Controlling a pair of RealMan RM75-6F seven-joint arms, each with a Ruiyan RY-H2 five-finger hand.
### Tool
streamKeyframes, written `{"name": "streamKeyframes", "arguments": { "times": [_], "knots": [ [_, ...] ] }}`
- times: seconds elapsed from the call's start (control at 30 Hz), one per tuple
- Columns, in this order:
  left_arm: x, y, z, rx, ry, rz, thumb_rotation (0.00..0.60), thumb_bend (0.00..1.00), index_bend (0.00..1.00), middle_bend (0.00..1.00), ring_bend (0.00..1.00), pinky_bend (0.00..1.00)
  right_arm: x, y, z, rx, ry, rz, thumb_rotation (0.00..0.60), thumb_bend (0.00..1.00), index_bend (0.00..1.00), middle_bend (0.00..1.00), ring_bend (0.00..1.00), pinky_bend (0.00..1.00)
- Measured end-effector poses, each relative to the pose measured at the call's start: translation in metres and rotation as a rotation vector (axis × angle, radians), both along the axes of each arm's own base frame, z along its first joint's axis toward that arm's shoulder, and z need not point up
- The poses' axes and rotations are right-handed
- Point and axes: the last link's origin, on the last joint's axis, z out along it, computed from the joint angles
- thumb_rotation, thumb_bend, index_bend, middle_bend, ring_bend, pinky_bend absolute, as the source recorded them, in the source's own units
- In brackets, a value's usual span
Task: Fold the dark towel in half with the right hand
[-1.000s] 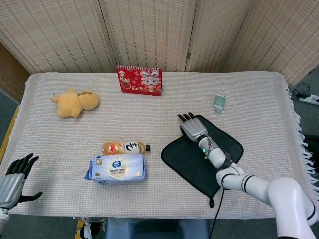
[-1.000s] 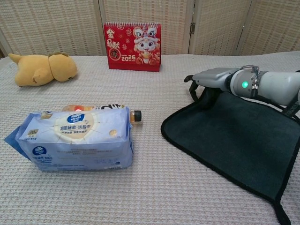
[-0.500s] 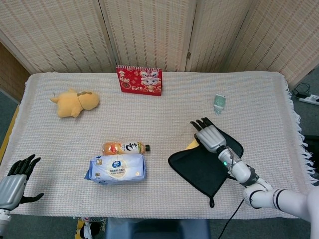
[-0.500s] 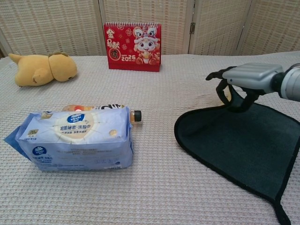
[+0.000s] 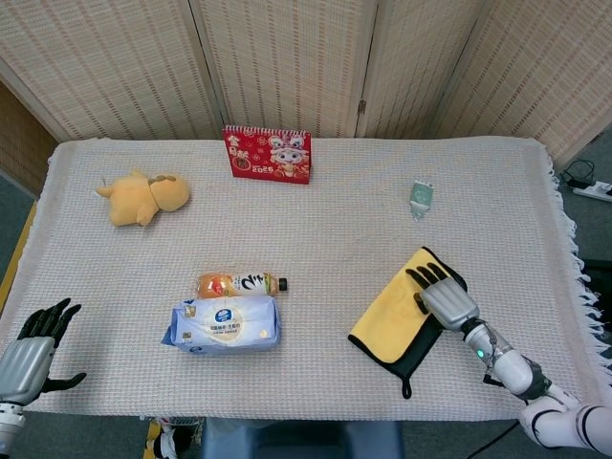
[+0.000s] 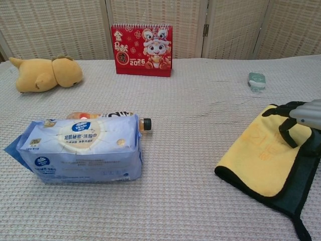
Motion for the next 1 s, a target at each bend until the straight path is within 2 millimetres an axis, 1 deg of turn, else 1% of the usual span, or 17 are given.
{"name": "streamKeyframes", "arguments": {
  "times": [0.3, 0.47, 0.5, 0.53, 0.57, 0.6, 0.63, 0.67, 0.73, 0.77, 0.8, 1.0],
  "knots": [
    [-0.001, 0.001, -0.001, -0.003, 0.005, 0.006, 0.600, 0.13, 0.00, 0.00, 0.00, 0.00, -0.015, 0.016, 0.008, 0.013, 0.022, -0.004, 0.600, 0.45, 0.63, 0.08, 0.00, 0.00],
    [-0.001, 0.001, -0.003, -0.007, 0.009, 0.010, 0.600, 0.13, 0.00, 0.00, 0.00, 0.00, -0.020, 0.018, 0.009, 0.018, 0.042, -0.015, 0.600, 0.45, 0.63, 0.06, 0.00, 0.00],
    [-0.001, 0.001, -0.003, -0.007, 0.010, 0.011, 0.600, 0.13, 0.00, 0.00, 0.00, 0.00, -0.021, 0.018, 0.009, 0.021, 0.045, -0.019, 0.600, 0.45, 0.60, 0.05, 0.00, 0.00],
    [-0.002, 0.001, -0.003, -0.006, 0.010, 0.013, 0.600, 0.13, 0.00, 0.00, 0.00, 0.00, -0.022, 0.019, 0.009, 0.024, 0.049, -0.023, 0.600, 0.45, 0.54, 0.03, 0.00, 0.00],
    [-0.002, 0.001, -0.003, -0.006, 0.010, 0.015, 0.600, 0.13, 0.00, 0.00, 0.00, 0.00, -0.023, 0.019, 0.009, 0.028, 0.053, -0.028, 0.600, 0.45, 0.45, 0.01, 0.00, 0.00],
    [-0.002, 0.002, -0.003, -0.005, 0.011, 0.017, 0.600, 0.13, 0.00, 0.00, 0.00, 0.00, -0.024, 0.019, 0.009, 0.035, 0.058, -0.036, 0.600, 0.45, 0.38, 0.00, 0.00, 0.00],
    [-0.002, 0.002, -0.003, -0.005, 0.011, 0.020, 0.600, 0.13, 0.00, 0.00, 0.00, 0.00, -0.024, 0.019, 0.009, 0.040, 0.060, -0.042, 0.600, 0.45, 0.26, 0.00, 0.00, 0.00],
    [-0.003, 0.002, -0.003, -0.005, 0.011, 0.022, 0.600, 0.13, 0.00, 0.00, 0.00, 0.00, -0.024, 0.019, 0.010, 0.043, 0.060, -0.046, 0.600, 0.45, 0.17, 0.00, 0.00, 0.00],
    [-0.003, 0.002, -0.003, -0.004, 0.012, 0.023, 0.600, 0.13, 0.00, 0.00, 0.00, 0.00, -0.023, 0.020, 0.014, 0.045, 0.061, -0.052, 0.600, 0.45, 0.06, 0.00, 0.00, 0.00],
    [-0.003, 0.002, -0.002, -0.003, 0.012, 0.023, 0.600, 0.13, 0.00, 0.00, 0.00, 0.00, -0.022, 0.020, 0.016, 0.045, 0.063, -0.053, 0.600, 0.45, 0.02, 0.00, 0.00, 0.00],
    [-0.003, 0.003, -0.002, -0.003, 0.012, 0.024, 0.600, 0.13, 0.00, 0.00, 0.00, 0.00, -0.022, 0.021, 0.018, 0.045, 0.065, -0.054, 0.600, 0.45, 0.00, 0.00, 0.00, 0.00],
    [-0.002, 0.002, -0.002, -0.002, 0.011, 0.024, 0.600, 0.13, 0.00, 0.00, 0.00, 0.00, -0.018, 0.028, 0.035, 0.037, 0.074, -0.057, 0.600, 0.45, 0.00, 0.00, 0.00, 0.00]
  ]
}}
